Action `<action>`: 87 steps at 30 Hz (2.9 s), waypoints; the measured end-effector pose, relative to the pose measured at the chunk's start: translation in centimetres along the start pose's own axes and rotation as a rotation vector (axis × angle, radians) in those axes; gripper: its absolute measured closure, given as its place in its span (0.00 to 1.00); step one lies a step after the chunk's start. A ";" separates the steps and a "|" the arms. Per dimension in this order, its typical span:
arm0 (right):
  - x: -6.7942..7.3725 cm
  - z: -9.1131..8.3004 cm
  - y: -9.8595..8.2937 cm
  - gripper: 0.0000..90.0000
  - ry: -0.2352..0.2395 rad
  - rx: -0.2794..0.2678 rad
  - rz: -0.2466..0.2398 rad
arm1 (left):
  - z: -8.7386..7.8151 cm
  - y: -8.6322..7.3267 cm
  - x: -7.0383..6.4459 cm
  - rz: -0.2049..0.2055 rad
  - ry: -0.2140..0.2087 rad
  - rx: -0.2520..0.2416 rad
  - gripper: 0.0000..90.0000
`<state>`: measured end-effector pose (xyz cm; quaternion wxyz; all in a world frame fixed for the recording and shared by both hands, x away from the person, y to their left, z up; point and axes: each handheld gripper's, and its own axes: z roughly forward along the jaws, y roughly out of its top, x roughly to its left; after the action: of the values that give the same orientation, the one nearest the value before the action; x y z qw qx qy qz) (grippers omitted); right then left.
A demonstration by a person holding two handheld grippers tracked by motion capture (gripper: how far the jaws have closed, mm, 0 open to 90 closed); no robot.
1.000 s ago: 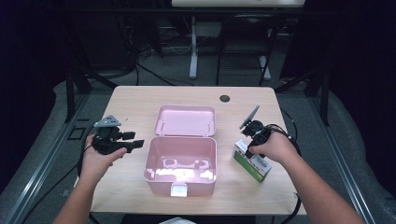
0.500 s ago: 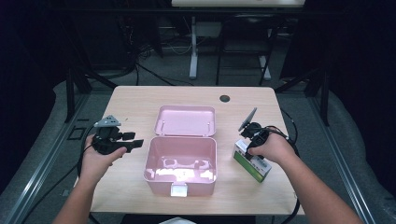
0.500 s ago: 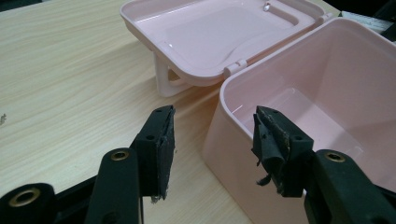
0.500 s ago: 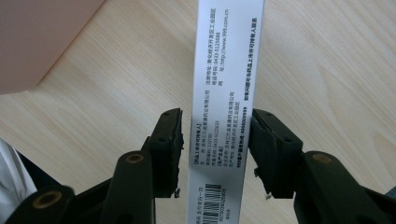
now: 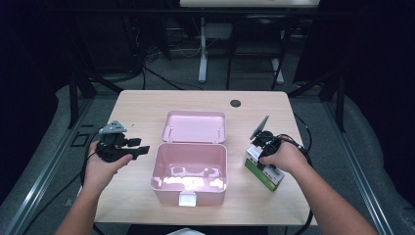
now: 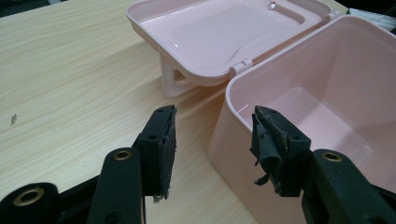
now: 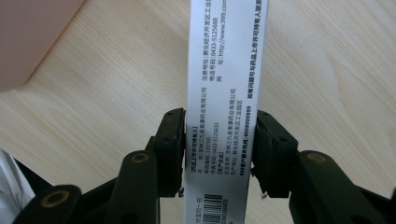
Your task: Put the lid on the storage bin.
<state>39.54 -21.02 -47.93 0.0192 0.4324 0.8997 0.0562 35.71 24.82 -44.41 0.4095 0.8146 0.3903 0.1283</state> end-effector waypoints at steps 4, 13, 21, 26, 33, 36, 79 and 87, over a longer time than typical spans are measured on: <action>-0.1 0.1 0.0 0.66 0.003 0.001 0.006 | 0.0 0.0 0.0 0.000 0.000 0.000 0.56; -0.1 0.4 0.1 0.66 0.008 0.021 0.007 | 0.2 -0.1 0.0 -0.002 0.002 0.009 0.56; -0.1 0.8 0.3 0.66 0.007 0.029 0.013 | 0.1 -0.1 0.1 -0.004 -0.001 0.010 0.56; -0.1 0.7 0.4 0.68 0.003 0.045 0.011 | 0.2 -0.1 0.1 -0.007 0.005 0.006 0.56; 0.0 0.7 0.4 0.68 -0.006 0.047 0.006 | 0.2 -0.1 0.2 -0.009 0.002 0.011 0.56; 0.1 0.6 0.5 0.68 -0.011 0.070 -0.003 | 0.2 -0.1 0.2 -0.009 0.001 0.012 0.56; 3.1 -5.4 1.4 0.68 -0.031 0.067 -0.098 | 0.2 -0.2 0.4 -0.015 0.023 0.013 0.64; 3.6 -7.2 1.8 0.68 -0.026 0.053 -0.112 | 0.2 -0.2 0.4 -0.010 0.020 0.015 0.64</action>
<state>38.10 -17.69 -40.48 0.0224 0.3824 0.9234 0.0257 35.97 25.08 -44.73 0.4002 0.8143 0.3992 0.1318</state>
